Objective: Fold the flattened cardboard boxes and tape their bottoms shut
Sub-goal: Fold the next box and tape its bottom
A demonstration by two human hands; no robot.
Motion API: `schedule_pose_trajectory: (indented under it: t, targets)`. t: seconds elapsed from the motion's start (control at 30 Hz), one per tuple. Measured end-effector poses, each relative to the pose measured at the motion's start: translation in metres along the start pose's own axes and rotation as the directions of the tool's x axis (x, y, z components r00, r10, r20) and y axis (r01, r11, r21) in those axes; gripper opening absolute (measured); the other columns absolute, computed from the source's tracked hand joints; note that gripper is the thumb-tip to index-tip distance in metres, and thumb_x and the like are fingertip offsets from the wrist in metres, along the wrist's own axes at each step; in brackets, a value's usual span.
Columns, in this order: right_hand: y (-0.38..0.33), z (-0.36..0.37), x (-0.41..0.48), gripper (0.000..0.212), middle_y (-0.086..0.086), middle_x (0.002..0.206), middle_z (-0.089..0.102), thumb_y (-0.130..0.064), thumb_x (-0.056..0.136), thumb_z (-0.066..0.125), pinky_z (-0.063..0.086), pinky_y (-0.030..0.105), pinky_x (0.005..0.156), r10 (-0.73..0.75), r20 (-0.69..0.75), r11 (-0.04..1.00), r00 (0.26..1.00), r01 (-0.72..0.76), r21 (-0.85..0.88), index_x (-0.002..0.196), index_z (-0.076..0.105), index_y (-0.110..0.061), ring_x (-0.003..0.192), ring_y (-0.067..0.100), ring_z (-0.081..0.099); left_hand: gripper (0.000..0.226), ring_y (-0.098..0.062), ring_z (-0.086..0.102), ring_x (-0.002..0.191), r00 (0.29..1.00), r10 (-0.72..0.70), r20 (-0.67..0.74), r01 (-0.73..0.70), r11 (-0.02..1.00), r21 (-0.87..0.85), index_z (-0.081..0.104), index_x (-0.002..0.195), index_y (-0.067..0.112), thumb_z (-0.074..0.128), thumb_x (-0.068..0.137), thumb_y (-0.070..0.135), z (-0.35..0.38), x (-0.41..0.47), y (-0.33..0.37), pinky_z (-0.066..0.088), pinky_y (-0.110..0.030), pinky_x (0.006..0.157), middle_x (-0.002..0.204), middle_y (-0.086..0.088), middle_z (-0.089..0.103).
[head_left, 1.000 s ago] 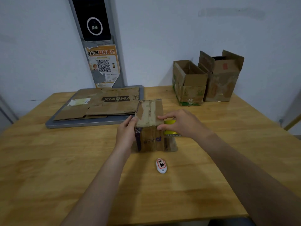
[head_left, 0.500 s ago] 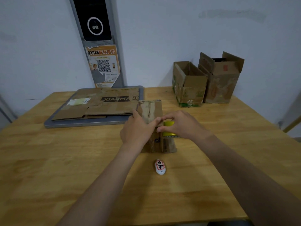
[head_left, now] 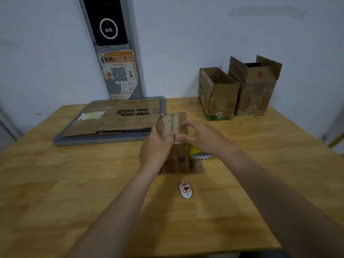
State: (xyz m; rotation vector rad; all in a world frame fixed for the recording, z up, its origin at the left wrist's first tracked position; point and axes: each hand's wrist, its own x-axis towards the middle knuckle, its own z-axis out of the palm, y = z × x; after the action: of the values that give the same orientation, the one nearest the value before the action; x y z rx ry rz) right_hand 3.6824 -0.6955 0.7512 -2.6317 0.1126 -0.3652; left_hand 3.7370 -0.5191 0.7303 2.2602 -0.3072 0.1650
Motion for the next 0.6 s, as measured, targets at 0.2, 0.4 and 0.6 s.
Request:
schedule_pose_trajectory:
  t: [0.2,0.4,0.6]
  targets:
    - [0.006,-0.001,0.000,0.032,-0.015,0.125,0.067,-0.058,0.097,0.056,0.055,0.039,0.082,0.000,-0.022,0.999,1.000,0.001,0.037,0.126,0.061,-0.047,0.090,0.007,0.062,0.056,-0.012,0.051,0.130,0.996,0.048,0.081,-0.024,0.960,-0.278,0.032,0.161,0.030,0.044,0.107,0.040,-0.001,0.004,-0.017,0.041,-0.030,0.095,0.148,0.010,0.054]
    - [0.000,0.002,-0.007,0.038,-0.010,0.126,0.071,-0.057,0.103,0.044,0.050,0.035,0.070,0.010,-0.051,0.994,0.999,-0.015,-0.109,0.135,0.061,-0.047,0.110,0.019,0.065,0.047,-0.008,0.036,0.146,0.977,0.120,0.179,-0.038,0.914,-0.404,0.034,0.160,0.033,0.030,0.113,0.038,-0.010,0.009,-0.035,0.031,-0.014,0.099,0.161,0.008,0.041]
    - [-0.005,0.000,-0.009,0.037,-0.010,0.130,0.070,-0.055,0.104,0.044,0.055,0.040,0.079,-0.008,-0.064,0.990,0.998,-0.001,-0.138,0.135,0.063,-0.045,0.110,0.022,0.066,0.070,0.002,0.034,0.145,0.862,0.395,0.318,-0.268,0.887,-0.377,0.022,0.160,0.046,0.049,0.097,0.058,-0.020,0.009,-0.054,0.035,-0.036,0.120,0.159,0.026,0.032]
